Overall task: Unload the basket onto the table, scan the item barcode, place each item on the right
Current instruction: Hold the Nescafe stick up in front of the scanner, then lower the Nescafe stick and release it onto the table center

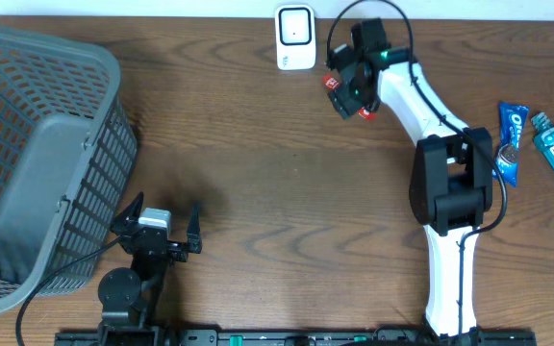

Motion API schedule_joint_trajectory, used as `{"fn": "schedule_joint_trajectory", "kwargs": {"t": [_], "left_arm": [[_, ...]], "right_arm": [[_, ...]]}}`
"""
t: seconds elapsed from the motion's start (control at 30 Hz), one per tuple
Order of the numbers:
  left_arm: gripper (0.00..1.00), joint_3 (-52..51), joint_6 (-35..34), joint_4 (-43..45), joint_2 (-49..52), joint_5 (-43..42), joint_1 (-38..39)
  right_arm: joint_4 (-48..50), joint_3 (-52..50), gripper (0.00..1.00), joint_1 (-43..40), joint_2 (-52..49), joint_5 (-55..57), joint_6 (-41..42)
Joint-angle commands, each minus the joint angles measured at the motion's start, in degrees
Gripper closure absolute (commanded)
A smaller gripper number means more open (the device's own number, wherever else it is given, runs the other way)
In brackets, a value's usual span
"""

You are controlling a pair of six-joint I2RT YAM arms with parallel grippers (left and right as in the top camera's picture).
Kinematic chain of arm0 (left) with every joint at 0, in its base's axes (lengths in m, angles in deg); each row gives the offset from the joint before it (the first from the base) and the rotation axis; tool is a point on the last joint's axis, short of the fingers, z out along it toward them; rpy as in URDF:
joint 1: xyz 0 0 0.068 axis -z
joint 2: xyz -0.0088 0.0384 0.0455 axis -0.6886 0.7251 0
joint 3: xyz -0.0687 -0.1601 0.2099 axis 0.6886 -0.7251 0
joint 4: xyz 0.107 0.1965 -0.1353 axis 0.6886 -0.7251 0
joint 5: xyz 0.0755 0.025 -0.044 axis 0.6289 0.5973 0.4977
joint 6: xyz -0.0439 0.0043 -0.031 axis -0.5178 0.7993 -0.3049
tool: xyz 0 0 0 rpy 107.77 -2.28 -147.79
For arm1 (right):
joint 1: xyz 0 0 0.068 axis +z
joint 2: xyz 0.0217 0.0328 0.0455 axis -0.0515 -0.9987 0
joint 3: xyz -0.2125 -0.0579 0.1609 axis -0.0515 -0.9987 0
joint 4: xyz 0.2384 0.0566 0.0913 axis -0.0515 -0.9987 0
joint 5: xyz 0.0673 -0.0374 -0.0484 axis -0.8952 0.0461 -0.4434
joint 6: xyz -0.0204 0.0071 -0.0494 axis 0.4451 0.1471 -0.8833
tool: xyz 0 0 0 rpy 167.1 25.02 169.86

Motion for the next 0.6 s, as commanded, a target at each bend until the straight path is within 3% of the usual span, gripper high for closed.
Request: {"fn": "schedule_joint_trajectory", "kwargs": {"t": [0.0, 0.17, 0.27, 0.43, 0.57], "left_arm": [[0.02, -1.6, 0.5, -0.6, 0.0, -0.9, -0.2], [0.02, -1.6, 0.5, -0.6, 0.0, -0.9, -0.2], [0.02, -1.6, 0.5, -0.6, 0.0, -0.9, -0.2], [0.02, -1.6, 0.5, -0.6, 0.3, -0.9, -0.2], [0.02, -1.6, 0.5, -0.6, 0.3, -0.9, -0.2]], "right_arm": [[4.2, -4.5, 0.27, 0.0, -0.4, 6.0, -1.6], [8.6, -8.1, 0.26, 0.0, -0.4, 9.7, -3.4], [8.6, -10.2, 0.36, -0.3, -0.8, 8.9, -3.6], [7.1, -13.7, 0.39, -0.4, -2.7, 3.0, -4.6], [1.6, -14.0, 0.53, -0.2, -7.8, 0.4, -4.7]]}}
